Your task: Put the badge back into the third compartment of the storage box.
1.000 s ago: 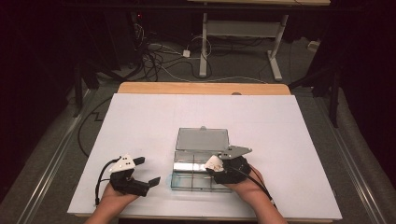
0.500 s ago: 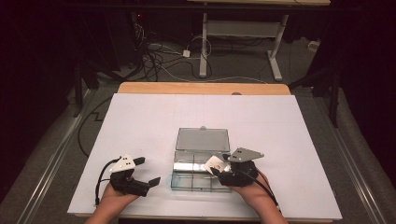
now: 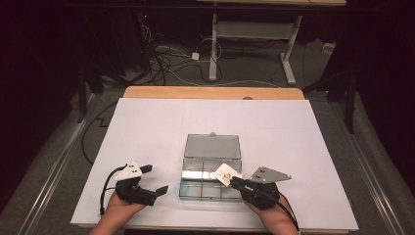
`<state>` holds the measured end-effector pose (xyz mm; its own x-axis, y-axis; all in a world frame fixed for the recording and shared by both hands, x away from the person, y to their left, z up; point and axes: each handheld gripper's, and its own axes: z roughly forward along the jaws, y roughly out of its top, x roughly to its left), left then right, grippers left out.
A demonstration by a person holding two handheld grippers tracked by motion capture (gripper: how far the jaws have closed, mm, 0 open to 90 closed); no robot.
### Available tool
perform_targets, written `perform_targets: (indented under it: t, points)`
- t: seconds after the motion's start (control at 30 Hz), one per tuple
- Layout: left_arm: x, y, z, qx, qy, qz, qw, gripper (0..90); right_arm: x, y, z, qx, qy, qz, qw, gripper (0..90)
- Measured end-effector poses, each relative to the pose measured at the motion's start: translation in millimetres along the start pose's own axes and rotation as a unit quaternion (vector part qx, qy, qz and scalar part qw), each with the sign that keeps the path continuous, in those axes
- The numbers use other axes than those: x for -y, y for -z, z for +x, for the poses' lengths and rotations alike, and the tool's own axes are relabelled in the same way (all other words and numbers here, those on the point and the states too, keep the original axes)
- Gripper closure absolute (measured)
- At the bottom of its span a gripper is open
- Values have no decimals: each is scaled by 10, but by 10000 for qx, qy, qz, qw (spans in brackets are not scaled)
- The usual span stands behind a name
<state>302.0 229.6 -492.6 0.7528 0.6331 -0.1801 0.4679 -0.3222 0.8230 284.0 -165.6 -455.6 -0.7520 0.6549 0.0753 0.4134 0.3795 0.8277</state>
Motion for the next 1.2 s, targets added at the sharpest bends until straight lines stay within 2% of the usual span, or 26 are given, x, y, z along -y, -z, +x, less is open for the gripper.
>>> perform_targets:
  t: [0.17, 0.47, 0.6, 0.7, 1.2]
  points:
    - [0, 1, 1, -1, 8, 1, 10000, 0, 11, -94, 98, -54, 231, 216, 9995, 900]
    - [1, 2, 0, -8, 9, -5, 10000, 0, 13, -193, 141, -116, 274, 442, 9986, 900]
    - [1, 1, 0, -8, 10, -2, 10000, 0, 7, -207, 135, -62, 263, 490, 9984, 900]
    - [1, 1, 1, -6, 15, -4, 10000, 0, 8, -224, 131, 108, 333, 551, 9979, 900]
    - [1, 2, 1, -4, 14, -6, 10000, 0, 12, -188, 28, 344, 158, 476, 9981, 900]
